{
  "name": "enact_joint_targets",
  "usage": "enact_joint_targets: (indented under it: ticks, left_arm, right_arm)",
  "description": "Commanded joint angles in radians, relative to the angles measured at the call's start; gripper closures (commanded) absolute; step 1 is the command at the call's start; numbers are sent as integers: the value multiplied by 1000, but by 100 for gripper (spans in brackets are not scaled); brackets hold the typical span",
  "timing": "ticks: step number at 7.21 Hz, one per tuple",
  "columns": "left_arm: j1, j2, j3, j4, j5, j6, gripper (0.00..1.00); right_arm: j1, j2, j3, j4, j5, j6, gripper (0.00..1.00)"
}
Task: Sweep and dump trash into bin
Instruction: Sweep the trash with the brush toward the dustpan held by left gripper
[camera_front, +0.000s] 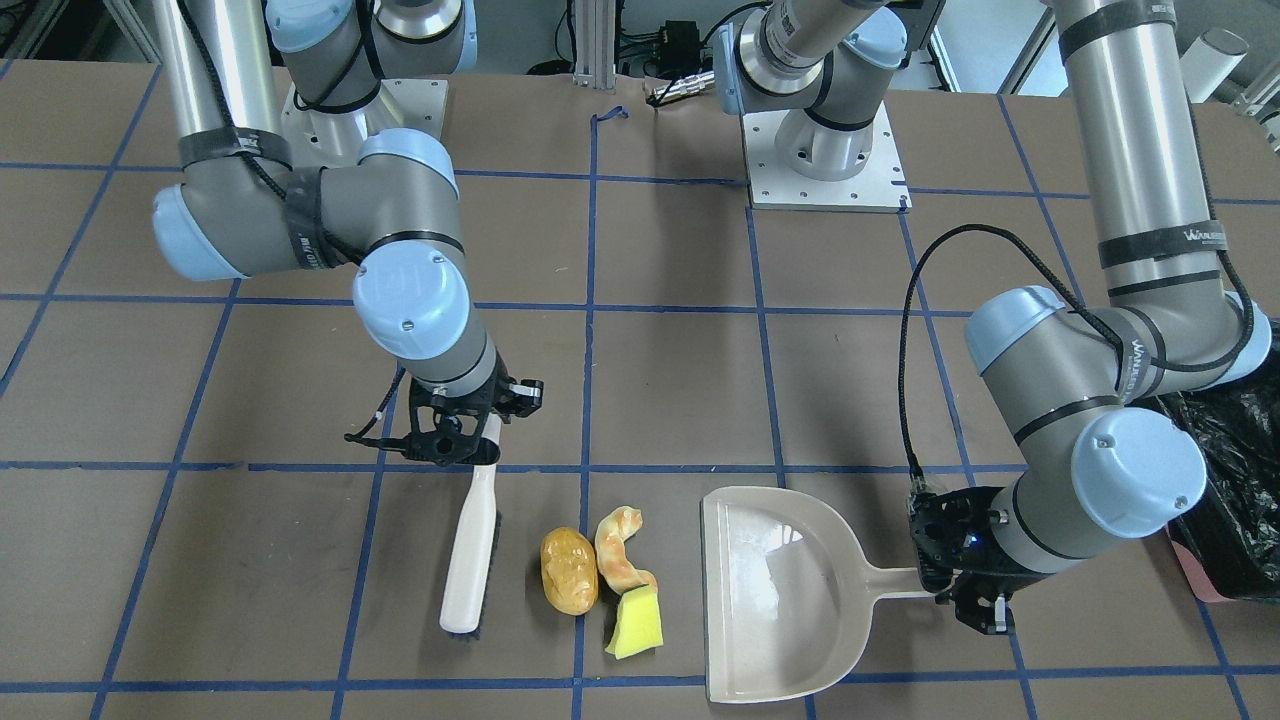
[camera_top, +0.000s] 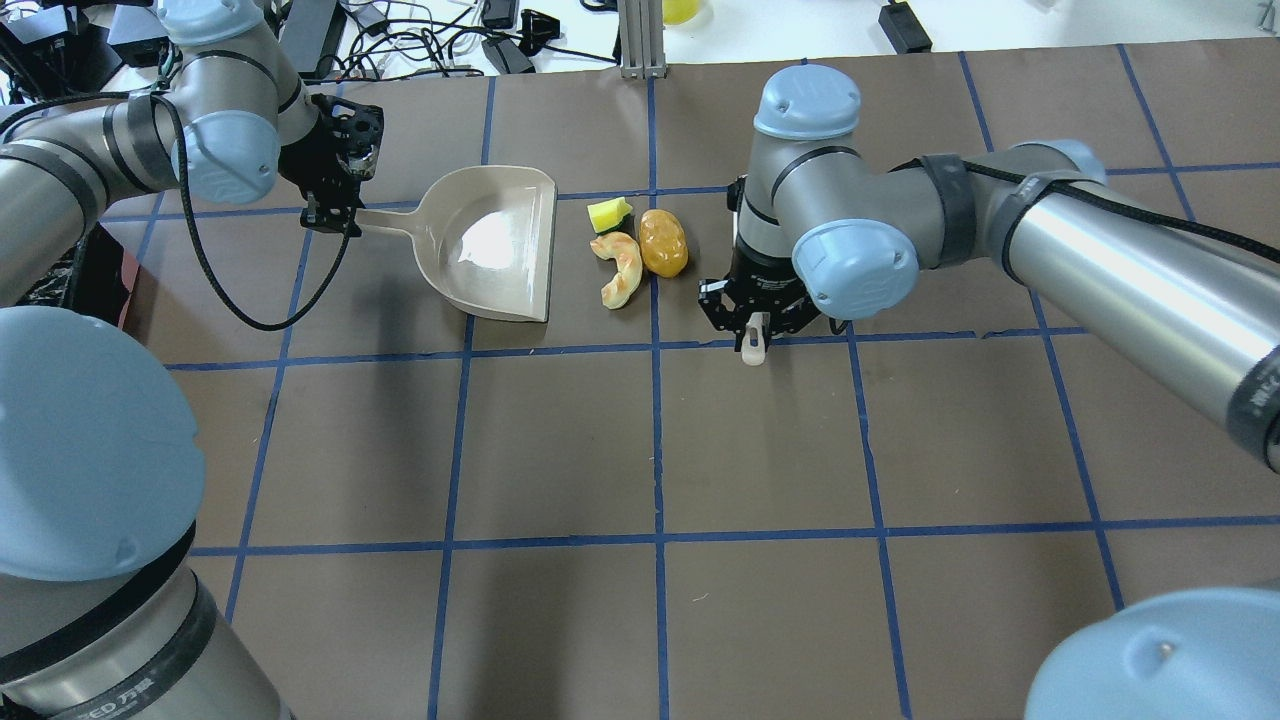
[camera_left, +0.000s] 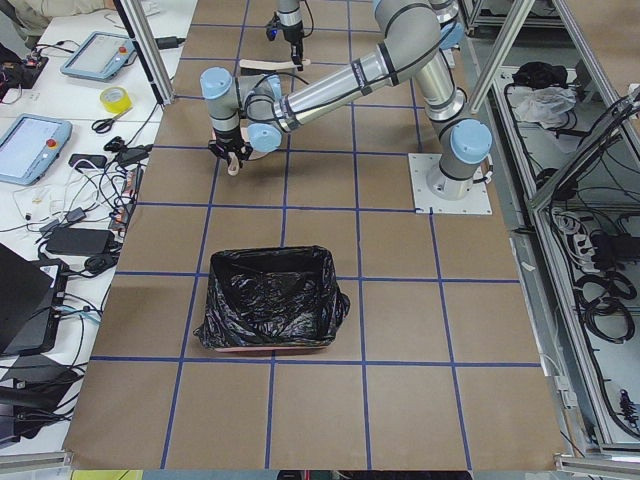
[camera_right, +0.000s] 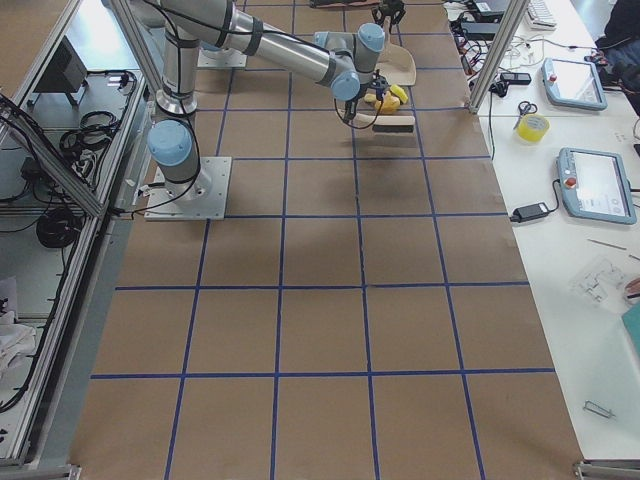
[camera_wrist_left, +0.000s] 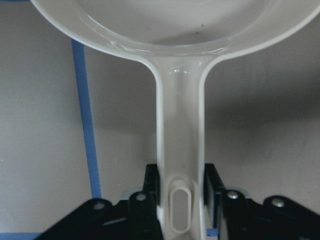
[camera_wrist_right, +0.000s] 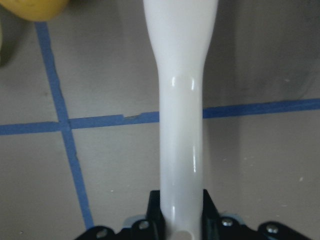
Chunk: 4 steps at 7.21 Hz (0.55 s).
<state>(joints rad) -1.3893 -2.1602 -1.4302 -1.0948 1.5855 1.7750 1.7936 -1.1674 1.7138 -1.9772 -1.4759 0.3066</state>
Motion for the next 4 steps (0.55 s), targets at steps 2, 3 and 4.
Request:
enact_joint_targets:
  ticks: [2,3,4]
  left_arm:
    - [-2,3,-1,-4,1,-6,100]
    - [-2,3,-1,-5,1,-9,100]
    - [-2,3,-1,-5,1,-9,100]
  right_arm:
    - [120,66,-63,-5,18,172,100]
    - [150,92,-104,-5,34,222,100]
    - [174,122,-147,-3,37,261,100]
